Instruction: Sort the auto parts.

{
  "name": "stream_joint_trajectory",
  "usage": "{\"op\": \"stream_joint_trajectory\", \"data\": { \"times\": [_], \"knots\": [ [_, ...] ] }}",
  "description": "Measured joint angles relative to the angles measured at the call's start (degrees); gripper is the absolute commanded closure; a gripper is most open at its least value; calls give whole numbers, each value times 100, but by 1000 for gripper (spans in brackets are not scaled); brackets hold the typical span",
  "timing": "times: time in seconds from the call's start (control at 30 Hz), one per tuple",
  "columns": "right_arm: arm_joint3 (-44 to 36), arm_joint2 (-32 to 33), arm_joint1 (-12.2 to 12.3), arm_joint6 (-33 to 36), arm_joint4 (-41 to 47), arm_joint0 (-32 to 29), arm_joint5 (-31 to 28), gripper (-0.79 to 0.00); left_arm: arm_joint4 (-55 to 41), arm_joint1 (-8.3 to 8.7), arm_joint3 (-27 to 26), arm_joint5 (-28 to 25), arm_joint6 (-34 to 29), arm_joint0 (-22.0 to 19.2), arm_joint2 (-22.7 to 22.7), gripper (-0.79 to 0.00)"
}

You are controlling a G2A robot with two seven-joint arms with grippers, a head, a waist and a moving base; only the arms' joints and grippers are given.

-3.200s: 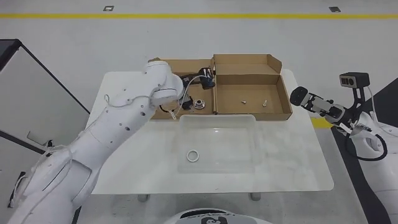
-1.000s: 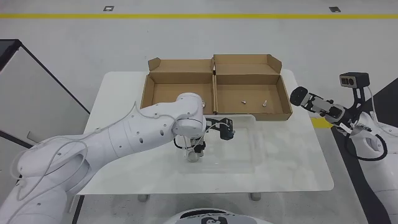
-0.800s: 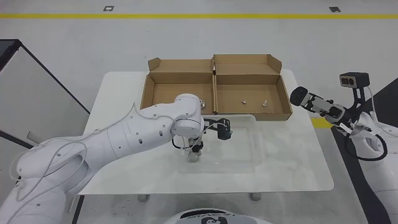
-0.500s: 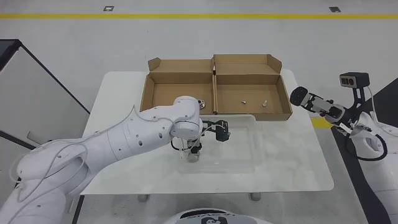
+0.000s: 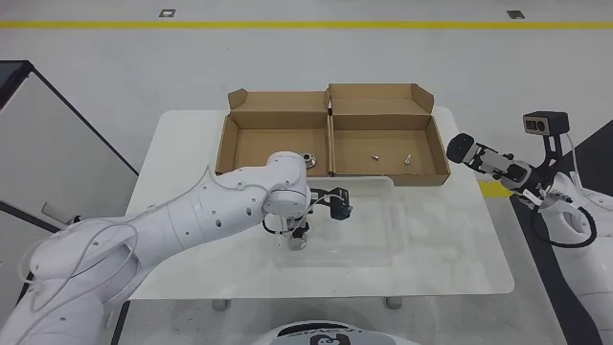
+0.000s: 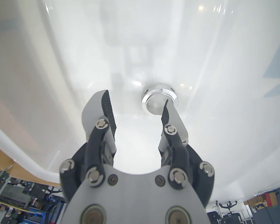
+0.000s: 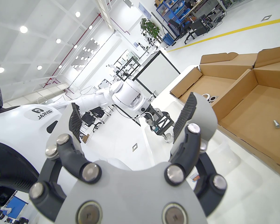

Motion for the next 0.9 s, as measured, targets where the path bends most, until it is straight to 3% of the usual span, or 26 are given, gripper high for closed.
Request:
{"op": "stream_joint_trajectory", "data": {
  "times": [0.9],
  "knots": [
    [0, 0, 0, 0, 0, 0, 0, -785, 201, -63, 252, -83, 83, 188, 0, -329]
  ]
}}
